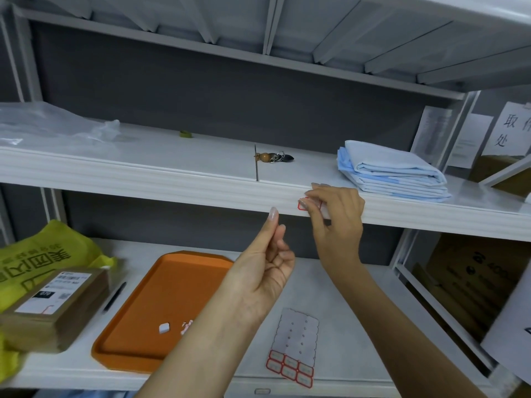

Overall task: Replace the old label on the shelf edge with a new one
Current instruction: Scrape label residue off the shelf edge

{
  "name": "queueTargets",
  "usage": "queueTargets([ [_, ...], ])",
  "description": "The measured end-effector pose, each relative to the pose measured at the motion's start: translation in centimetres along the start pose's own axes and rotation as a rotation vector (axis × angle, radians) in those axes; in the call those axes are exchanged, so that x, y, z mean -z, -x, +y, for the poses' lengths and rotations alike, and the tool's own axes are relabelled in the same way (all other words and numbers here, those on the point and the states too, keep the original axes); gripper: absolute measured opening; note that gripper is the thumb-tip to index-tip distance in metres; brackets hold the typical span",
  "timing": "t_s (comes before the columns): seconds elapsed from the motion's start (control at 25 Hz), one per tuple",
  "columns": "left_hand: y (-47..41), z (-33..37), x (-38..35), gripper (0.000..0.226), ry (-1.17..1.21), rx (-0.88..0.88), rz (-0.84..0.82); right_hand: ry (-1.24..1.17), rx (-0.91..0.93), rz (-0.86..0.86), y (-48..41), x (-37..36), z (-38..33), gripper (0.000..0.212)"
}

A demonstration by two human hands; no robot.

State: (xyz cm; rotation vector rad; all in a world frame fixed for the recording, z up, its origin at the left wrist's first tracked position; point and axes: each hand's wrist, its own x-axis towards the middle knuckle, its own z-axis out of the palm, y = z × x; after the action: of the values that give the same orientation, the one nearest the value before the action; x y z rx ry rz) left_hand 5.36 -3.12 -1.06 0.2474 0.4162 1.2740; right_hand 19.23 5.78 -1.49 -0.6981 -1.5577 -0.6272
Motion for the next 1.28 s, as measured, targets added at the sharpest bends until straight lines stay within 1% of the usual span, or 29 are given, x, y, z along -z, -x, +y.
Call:
queueTargets([
  [0.12, 0.1, 0.3, 0.2, 0.023, -0.028, -0.015, 0.008, -0.007, 0.003, 0.007, 0.0, 0.0, 0.0, 0.005],
  [0.24, 0.1, 0.4, 0.1, 0.019, -0.037, -0.017, -0.017, -0.013, -0.008, -0.019, -0.1, 0.0, 0.0, 0.003],
  [0.4, -0.1, 0.2, 0.0, 0.013, 0.036, 0.039, -0.054, 0.029, -0.023, -0.068, 0.0, 0.0, -0.1, 0.006],
  [0.56, -0.5, 0.1, 0.0, 0.018, 0.042, 0.076, -0.076, 0.017, -0.003, -0.052, 0.0, 0.2, 0.1, 0.01],
  [0.64, -0.7, 0.2, 0.0, 0.022, 0.047, 0.093, -0.073, 0.005, -0.002, -0.04, 0.0, 0.3, 0.2, 0.013],
  [0.8, -1.0, 0.3, 0.0, 0.025, 0.057, 0.109, -0.046, -0.001, 0.031, -0.001, -0.1, 0.1, 0.4, 0.005],
  [0.96, -1.4, 0.3, 0.0, 0.023, 0.04, 0.116, -0.026, 0.005, 0.027, -0.023, -0.1, -0.1, 0.7, 0.004],
  [1.12, -1.6, -0.1, -0.1, 0.018, -0.005, 0.105, -0.045, 0.007, -0.008, -0.06, -0.1, -0.1, 0.6, 0.009],
  [1.28, -1.5, -0.3, -0.2, 0.02, -0.038, 0.1, -0.05, 0.015, 0.019, -0.055, -0.1, 0.0, 0.4, 0.015],
])
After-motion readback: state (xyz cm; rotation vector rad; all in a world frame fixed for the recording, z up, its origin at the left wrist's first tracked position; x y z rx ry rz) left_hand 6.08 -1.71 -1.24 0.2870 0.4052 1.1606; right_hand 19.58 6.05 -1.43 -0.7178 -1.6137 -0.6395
